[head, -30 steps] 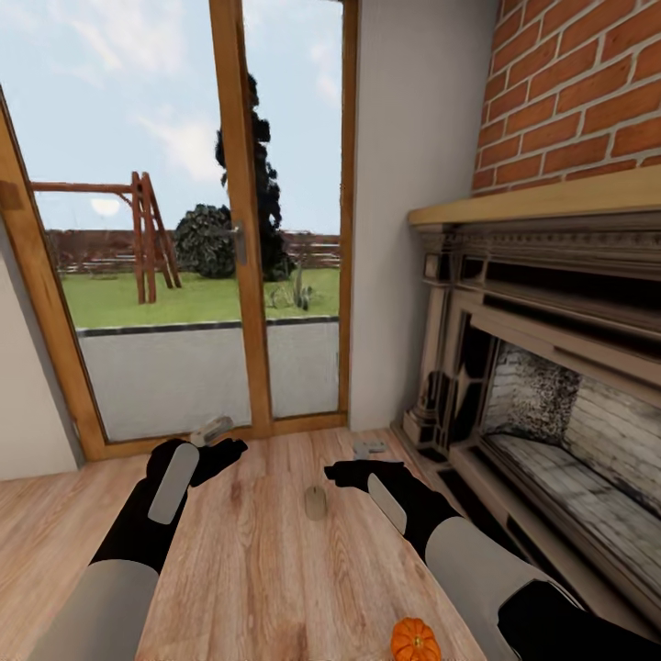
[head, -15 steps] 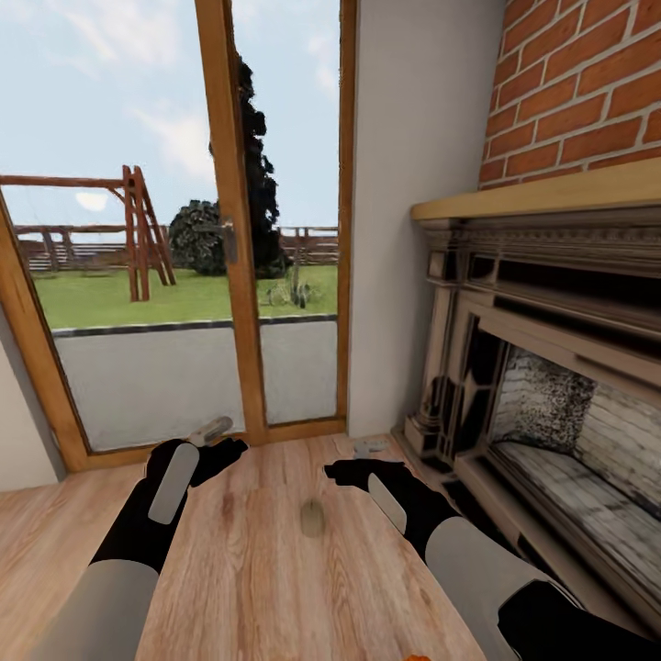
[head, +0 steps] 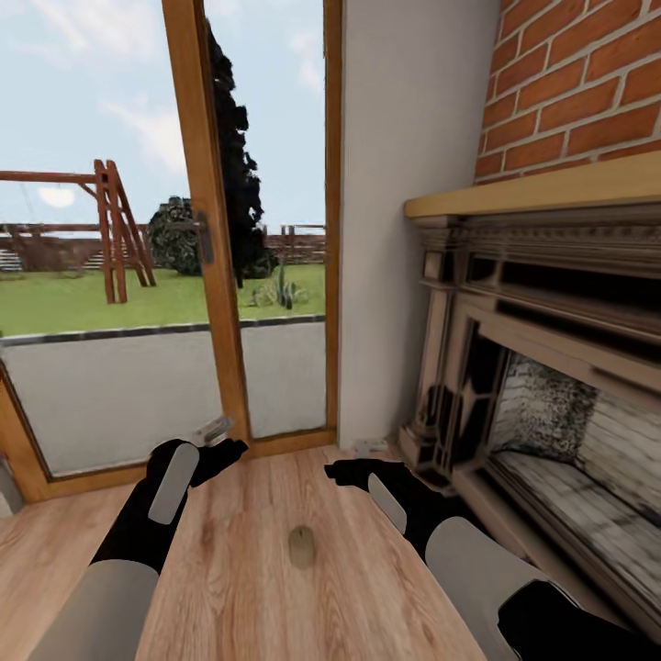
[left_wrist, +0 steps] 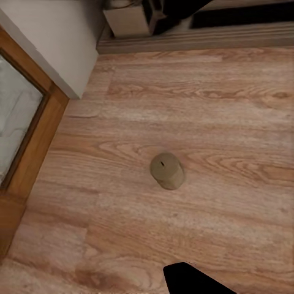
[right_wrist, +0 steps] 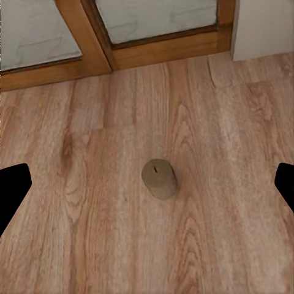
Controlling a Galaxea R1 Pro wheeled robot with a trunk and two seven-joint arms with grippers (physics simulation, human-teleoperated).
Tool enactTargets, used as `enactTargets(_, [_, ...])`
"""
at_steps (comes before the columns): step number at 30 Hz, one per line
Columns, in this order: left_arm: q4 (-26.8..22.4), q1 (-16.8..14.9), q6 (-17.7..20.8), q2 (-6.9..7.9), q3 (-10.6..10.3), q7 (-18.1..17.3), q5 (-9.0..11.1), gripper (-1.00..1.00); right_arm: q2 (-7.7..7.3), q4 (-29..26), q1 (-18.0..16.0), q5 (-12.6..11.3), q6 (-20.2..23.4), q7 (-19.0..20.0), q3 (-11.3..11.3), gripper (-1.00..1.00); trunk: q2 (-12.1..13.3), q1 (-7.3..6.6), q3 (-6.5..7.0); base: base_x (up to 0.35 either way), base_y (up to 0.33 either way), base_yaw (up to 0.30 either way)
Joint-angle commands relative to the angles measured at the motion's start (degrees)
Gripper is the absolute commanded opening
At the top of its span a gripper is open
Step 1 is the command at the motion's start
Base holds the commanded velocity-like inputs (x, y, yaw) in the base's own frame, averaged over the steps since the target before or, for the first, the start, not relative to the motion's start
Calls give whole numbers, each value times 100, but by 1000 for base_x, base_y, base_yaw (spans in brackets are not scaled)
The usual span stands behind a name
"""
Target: Place each of the two pumpkins and all three candles from the living room inside a cabinet in the living room (use any cabinet), then make sure every cabinet is closed, and position the cauldron so it is next to a table in the living room.
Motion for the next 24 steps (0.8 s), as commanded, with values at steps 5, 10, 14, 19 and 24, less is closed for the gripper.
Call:
enactTargets(5, [-6,-5,14,-4,11,48,60,100,-4,-6,-5,-32,21,-18,27,100,-3,3,-25,326,123,112])
enactTargets(10, [-13,-6,13,-4,11,50,60,100,-4,-7,-5,-33,21,-18,27,100,-3,3,-27,274,111,-2])
enactTargets(14, [-22,-1,13,-6,6,49,60,100,-4,-3,-5,-33,21,-18,24,100,-3,3,-28,63,28,-173])
enactTargets(19, [-17,1,13,-5,10,48,60,100,-4,-2,-5,-33,21,-18,24,100,-3,3,-28,-38,47,-232])
enactTargets(24, [-15,2,13,-4,10,50,60,100,-4,-4,-5,-33,19,-18,26,100,-3,3,-28,-12,16,-50])
